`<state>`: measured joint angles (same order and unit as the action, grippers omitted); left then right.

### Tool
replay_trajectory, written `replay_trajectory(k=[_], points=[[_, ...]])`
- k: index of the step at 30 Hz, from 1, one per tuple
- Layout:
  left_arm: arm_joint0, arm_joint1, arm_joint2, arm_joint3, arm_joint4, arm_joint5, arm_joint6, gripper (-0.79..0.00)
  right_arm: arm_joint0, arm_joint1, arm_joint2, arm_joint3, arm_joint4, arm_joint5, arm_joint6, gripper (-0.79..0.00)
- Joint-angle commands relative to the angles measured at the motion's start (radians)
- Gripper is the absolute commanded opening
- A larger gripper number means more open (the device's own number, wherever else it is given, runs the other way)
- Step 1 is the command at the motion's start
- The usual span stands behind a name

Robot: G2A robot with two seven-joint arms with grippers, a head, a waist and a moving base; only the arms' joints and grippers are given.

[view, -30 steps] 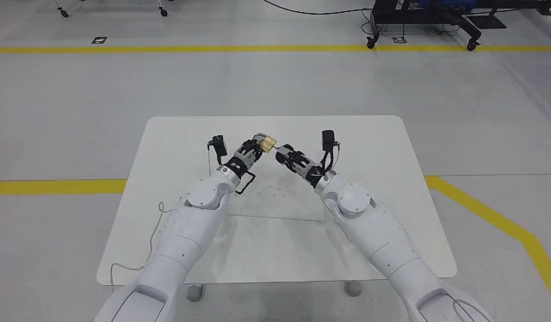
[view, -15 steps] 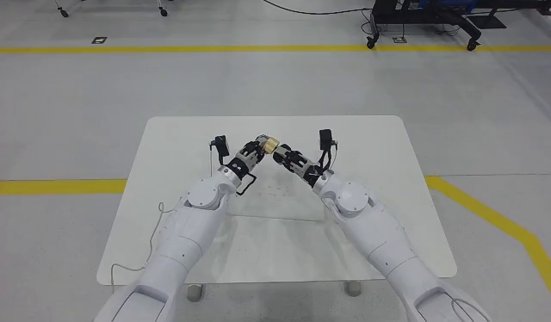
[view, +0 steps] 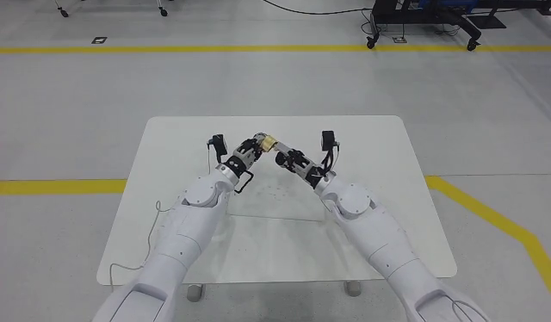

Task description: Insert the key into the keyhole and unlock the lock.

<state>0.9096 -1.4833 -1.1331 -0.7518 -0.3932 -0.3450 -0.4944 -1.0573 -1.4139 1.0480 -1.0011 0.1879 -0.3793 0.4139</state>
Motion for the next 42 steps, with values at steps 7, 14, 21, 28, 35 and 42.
replay_trajectory(k=[7, 14, 21, 28, 35, 42], points=[[-0.001, 0.004, -0.011, 0.005, 0.015, -0.029, -0.01, -0.785, -0.008, 0.001, 0.008, -0.006, 0.021, -0.015, 0.01, 0.0], [0.02, 0.008, -0.026, -0.029, 0.014, -0.045, 0.013, -0.785, -0.046, -0.001, 0.02, -0.041, 0.153, -0.019, 0.085, 0.0], [0.079, 0.02, -0.045, -0.113, 0.049, -0.165, -0.009, -0.785, -0.058, 0.002, 0.045, -0.049, 0.275, -0.022, 0.213, -0.563], [0.115, 0.031, -0.061, -0.162, 0.074, -0.191, -0.02, -0.785, -0.052, 0.005, 0.051, -0.062, 0.269, 0.019, 0.234, -0.662], [0.135, 0.034, -0.055, -0.196, 0.105, -0.184, -0.018, -0.785, -0.05, 0.003, 0.047, -0.073, 0.268, 0.037, 0.23, -0.696], [0.142, 0.037, -0.057, -0.21, 0.141, -0.201, 0.006, -0.785, -0.047, 0.0, 0.039, -0.071, 0.278, 0.045, 0.238, -0.785]])
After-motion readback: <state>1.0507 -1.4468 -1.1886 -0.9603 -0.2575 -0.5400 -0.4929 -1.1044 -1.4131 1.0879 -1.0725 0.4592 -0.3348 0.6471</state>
